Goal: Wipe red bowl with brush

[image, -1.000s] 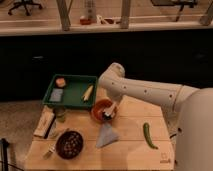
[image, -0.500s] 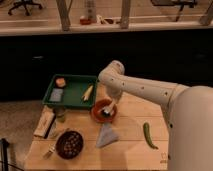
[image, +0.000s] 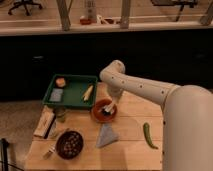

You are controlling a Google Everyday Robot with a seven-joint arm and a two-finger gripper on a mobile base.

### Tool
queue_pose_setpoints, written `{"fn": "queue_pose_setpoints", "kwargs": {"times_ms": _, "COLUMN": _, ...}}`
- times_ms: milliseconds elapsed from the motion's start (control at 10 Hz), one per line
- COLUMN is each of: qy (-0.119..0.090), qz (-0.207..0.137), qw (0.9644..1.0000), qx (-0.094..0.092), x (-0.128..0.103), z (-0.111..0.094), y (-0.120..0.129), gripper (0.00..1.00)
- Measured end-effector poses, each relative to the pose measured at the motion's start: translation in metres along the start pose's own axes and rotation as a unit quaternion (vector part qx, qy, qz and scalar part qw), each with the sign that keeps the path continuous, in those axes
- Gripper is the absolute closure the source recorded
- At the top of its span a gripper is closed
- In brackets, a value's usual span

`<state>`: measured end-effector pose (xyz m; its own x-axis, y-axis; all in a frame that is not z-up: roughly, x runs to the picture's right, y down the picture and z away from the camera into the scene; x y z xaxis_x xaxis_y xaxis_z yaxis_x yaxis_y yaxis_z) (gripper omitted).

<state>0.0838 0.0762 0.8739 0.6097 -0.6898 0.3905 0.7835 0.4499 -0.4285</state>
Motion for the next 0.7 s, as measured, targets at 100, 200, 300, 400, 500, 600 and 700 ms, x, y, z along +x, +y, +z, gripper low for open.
{"fn": "queue_pose_setpoints", "kwargs": {"times_ms": 100, "qy": 0.002, "qz": 0.006, "qw": 1.0000, "qx": 0.000, "x": 0.003, "z": 0.002, "y": 0.001, "gripper": 1.00}}
{"fn": "queue_pose_setpoints", "kwargs": {"times_ms": 200, "qy": 0.009, "qz": 0.019, "qw": 0.9998, "qx": 0.005, "x": 0.009, "z": 0.003, "y": 0.000, "gripper": 1.00}}
{"fn": "queue_pose_setpoints", "kwargs": {"times_ms": 300, "qy": 0.015, "qz": 0.031, "qw": 0.9994, "qx": 0.006, "x": 0.015, "z": 0.004, "y": 0.001, "gripper": 1.00}}
{"fn": "queue_pose_setpoints", "kwargs": {"times_ms": 400, "qy": 0.020, "qz": 0.040, "qw": 0.9990, "qx": 0.008, "x": 0.020, "z": 0.004, "y": 0.001, "gripper": 1.00}}
{"fn": "queue_pose_setpoints", "kwargs": {"times_ms": 500, "qy": 0.025, "qz": 0.052, "qw": 0.9983, "qx": 0.011, "x": 0.027, "z": 0.004, "y": -0.001, "gripper": 1.00}}
{"fn": "queue_pose_setpoints", "kwargs": {"times_ms": 600, "qy": 0.029, "qz": 0.058, "qw": 0.9979, "qx": 0.012, "x": 0.032, "z": 0.004, "y": -0.005, "gripper": 1.00}}
{"fn": "queue_pose_setpoints", "kwargs": {"times_ms": 700, "qy": 0.031, "qz": 0.059, "qw": 0.9977, "qx": 0.014, "x": 0.036, "z": 0.004, "y": -0.013, "gripper": 1.00}}
